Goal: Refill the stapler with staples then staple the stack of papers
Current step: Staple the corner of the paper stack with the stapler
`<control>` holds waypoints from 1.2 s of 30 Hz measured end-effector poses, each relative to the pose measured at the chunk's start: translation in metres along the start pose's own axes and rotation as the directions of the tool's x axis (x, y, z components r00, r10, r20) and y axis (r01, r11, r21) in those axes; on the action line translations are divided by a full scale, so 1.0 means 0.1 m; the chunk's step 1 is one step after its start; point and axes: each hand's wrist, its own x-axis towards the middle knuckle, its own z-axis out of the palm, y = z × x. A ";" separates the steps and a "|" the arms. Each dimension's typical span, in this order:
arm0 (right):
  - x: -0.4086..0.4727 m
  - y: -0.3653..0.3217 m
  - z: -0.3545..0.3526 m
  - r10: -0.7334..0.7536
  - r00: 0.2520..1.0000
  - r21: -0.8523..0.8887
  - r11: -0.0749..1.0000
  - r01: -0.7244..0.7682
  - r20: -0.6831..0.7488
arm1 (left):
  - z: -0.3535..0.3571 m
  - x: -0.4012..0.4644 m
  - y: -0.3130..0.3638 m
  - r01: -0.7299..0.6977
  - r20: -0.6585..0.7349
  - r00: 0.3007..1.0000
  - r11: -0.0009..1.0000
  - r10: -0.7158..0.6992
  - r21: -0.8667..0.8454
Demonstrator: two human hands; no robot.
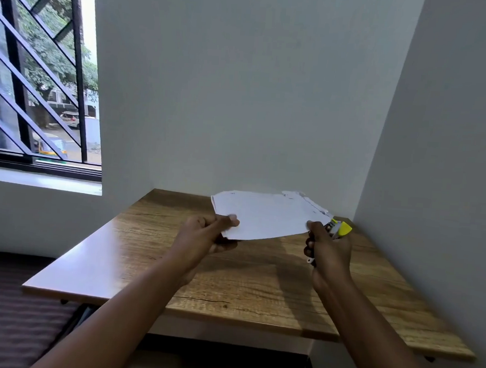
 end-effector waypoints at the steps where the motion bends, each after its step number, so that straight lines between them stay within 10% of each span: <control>1: -0.01 0.02 0.00 -0.003 1.000 0.007 1.000 0.003 0.018 | -0.01 -0.01 0.01 -0.005 0.015 1.000 1.000 0.005 -0.004; 7: -0.20 0.17 0.04 0.254 0.949 -0.087 0.967 -0.241 0.188 | -0.02 -0.03 0.03 -0.101 0.033 0.995 0.992 0.099 0.082; 13: -0.61 0.33 0.14 0.511 0.684 -0.239 0.857 -0.458 0.520 | 0.03 -0.05 0.04 -0.167 0.045 0.986 0.976 0.162 0.142; 36: -0.73 0.25 0.29 0.243 0.863 -0.053 0.968 -0.245 0.444 | 0.01 -0.10 0.04 -0.244 0.110 0.967 0.957 0.229 0.153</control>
